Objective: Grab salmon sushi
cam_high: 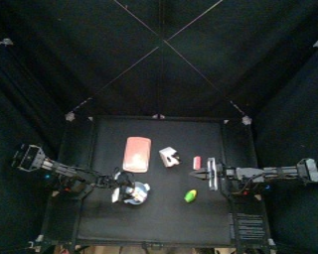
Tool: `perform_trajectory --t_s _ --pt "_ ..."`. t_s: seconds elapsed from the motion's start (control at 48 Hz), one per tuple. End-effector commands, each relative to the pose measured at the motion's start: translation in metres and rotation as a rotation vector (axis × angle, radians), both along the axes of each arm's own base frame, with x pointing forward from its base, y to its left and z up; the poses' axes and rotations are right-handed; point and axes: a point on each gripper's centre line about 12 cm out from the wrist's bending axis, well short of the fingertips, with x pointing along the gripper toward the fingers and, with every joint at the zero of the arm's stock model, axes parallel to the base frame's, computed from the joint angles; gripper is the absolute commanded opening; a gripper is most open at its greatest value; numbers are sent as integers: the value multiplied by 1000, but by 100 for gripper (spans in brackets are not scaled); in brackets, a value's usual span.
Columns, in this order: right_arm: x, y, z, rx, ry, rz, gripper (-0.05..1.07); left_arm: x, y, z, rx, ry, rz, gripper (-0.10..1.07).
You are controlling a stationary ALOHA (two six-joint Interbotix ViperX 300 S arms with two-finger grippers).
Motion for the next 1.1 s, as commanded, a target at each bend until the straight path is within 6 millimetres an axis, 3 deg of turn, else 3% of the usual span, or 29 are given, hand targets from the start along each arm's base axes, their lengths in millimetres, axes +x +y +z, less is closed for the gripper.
perform_trajectory --t_s 0.0,0.312,0.542,0.792,1.083 --pt "4 1 2 15 -2 2 1 6 3 11 5 -69 13 91" --pt "17 12 11 175 8 44 2 6 30 19 71 -236 94 91" --pt "22 9 9 566 52 -3 2 7 59 22 127 -269 165 91" --pt "20 5 -7 978 309 -139 2 8 74 27 218 -290 151 91" --pt "10 -19 -2 1224 543 -401 2 0 90 27 306 -292 145 91"
